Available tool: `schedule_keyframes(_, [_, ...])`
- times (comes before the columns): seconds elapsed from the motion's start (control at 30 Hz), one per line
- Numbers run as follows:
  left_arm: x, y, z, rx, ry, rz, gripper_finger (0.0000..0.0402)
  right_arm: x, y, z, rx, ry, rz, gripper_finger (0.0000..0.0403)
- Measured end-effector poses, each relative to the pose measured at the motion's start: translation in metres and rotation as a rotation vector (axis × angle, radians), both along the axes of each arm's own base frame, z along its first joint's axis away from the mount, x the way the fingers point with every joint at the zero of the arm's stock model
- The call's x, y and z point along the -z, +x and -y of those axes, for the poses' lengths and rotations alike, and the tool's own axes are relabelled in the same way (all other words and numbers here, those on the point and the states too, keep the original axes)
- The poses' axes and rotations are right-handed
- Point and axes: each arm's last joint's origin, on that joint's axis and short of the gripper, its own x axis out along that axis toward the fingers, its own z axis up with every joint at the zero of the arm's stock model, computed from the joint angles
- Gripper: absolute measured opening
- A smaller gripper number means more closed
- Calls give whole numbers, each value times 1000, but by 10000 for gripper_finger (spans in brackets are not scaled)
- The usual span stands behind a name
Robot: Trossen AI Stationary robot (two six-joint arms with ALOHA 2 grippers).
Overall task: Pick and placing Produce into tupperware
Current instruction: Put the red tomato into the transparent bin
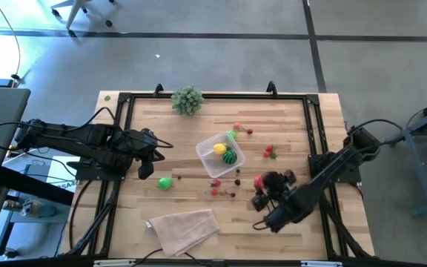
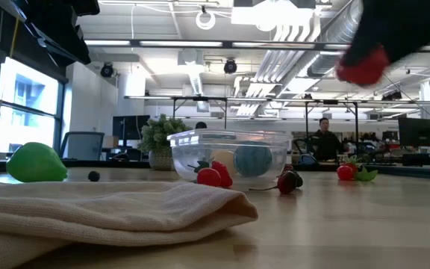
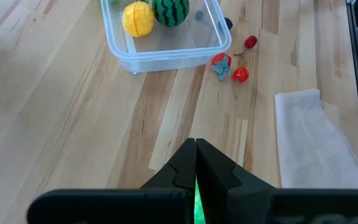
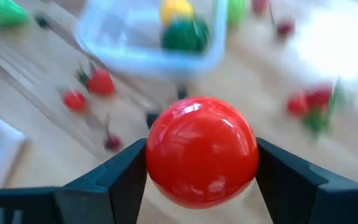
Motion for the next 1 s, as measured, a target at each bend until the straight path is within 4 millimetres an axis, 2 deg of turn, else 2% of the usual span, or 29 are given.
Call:
schedule_keyframes(0.13, [0,0,0,0,0,0,1,-33,29,17,-97,-86,-8,245])
schedule_keyframes(0.3, [0,0,0,0,0,0,1,-71,70,56,-197,-148,5,245])
schedule_keyframes(0.47, [0,0,0,0,0,0,1,-81,107,108,-328,-66,77,245])
schedule_keyframes(0.57, [0,0,0,0,0,0,1,-66,127,139,-372,-1,80,245])
schedule_keyframes(0.7, [0,0,0,0,0,1,1,-27,149,167,-413,106,-12,245])
schedule_keyframes(0.87, [0,0,0,0,0,0,1,12,166,182,-465,191,-87,245])
schedule_keyframes(1.0, [0,0,0,0,0,0,1,29,170,184,-478,221,-136,245])
